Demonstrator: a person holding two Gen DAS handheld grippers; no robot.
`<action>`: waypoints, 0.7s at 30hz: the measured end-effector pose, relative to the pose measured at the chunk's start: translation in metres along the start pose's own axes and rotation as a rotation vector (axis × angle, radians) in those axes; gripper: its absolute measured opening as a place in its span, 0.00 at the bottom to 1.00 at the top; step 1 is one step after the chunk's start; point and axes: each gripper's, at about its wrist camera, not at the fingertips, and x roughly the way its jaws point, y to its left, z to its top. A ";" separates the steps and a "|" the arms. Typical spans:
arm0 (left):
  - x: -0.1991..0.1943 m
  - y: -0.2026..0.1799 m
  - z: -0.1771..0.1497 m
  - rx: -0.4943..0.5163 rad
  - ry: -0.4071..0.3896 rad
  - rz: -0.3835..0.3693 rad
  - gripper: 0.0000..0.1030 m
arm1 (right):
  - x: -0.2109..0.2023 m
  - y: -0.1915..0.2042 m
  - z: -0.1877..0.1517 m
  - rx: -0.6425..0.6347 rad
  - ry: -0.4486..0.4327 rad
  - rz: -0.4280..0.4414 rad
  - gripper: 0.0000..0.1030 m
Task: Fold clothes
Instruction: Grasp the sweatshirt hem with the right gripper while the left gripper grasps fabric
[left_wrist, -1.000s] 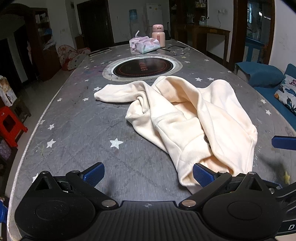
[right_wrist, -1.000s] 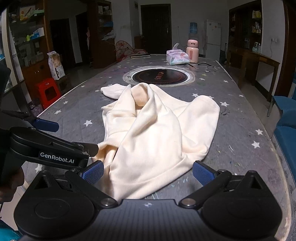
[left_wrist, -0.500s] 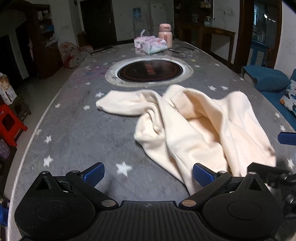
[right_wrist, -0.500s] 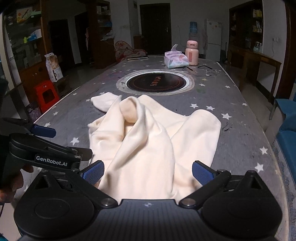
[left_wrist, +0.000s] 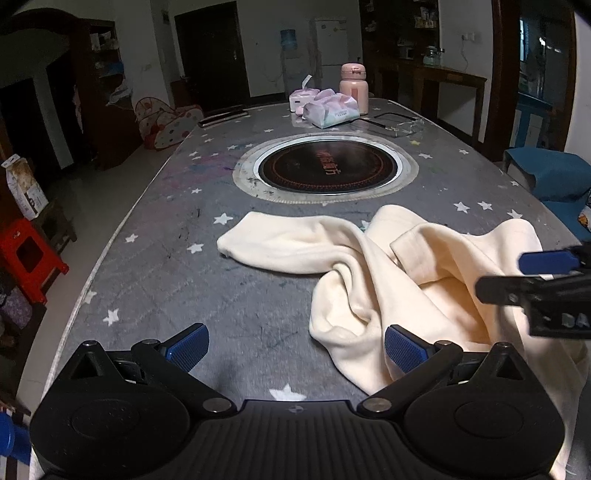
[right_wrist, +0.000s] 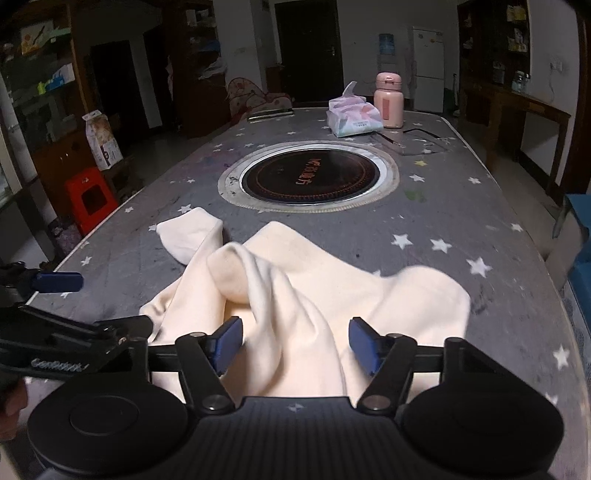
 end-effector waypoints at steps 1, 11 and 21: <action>0.001 0.000 0.002 0.003 -0.001 -0.002 1.00 | 0.003 0.000 0.002 -0.007 0.000 0.003 0.57; 0.013 -0.015 0.022 0.053 -0.032 -0.044 1.00 | -0.005 -0.020 0.003 -0.008 -0.045 -0.013 0.05; 0.041 -0.034 0.035 0.102 -0.022 -0.053 0.86 | -0.084 -0.085 -0.035 0.132 -0.127 -0.217 0.05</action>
